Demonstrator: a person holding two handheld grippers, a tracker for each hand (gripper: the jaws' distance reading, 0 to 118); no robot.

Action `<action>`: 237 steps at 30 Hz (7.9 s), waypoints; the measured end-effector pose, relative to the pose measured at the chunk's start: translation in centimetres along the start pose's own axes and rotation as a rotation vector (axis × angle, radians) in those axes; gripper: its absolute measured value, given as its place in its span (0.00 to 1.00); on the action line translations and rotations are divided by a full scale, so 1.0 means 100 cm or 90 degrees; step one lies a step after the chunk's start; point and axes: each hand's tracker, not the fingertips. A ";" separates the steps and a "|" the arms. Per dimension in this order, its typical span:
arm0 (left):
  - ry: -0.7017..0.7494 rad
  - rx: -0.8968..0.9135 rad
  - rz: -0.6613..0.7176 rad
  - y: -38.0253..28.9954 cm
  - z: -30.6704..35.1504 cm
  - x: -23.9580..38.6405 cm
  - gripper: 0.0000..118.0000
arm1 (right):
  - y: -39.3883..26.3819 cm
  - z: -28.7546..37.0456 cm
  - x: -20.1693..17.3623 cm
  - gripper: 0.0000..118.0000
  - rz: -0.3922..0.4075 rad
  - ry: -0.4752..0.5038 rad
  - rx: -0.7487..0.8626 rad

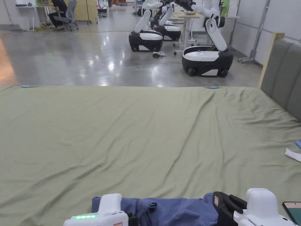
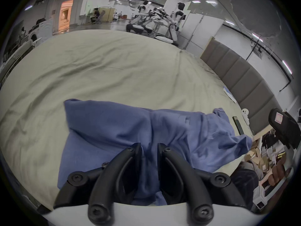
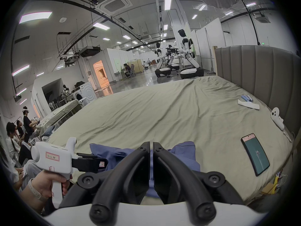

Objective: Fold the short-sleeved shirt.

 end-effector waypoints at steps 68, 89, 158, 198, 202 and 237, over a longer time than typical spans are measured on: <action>-0.067 0.016 0.251 0.093 0.132 -0.154 0.11 | 0.013 -0.028 -0.041 0.04 0.001 0.054 -0.005; -0.049 -0.019 0.060 0.041 -0.007 0.043 0.44 | -0.002 -0.001 -0.005 0.04 0.013 -0.011 -0.007; 0.034 -0.038 0.218 0.095 0.097 -0.341 0.14 | -0.017 -0.130 -0.062 0.02 -0.082 0.140 -0.179; 0.158 0.510 -0.113 0.089 0.194 0.013 0.12 | 0.146 0.005 -0.066 0.02 0.124 -0.101 0.186; 0.158 0.509 -0.147 0.084 0.199 0.036 0.12 | 0.146 0.020 -0.072 0.03 0.156 -0.113 0.210; 0.169 0.544 -0.162 0.094 0.211 0.056 0.58 | 0.152 0.019 -0.086 1.00 0.091 -0.061 0.202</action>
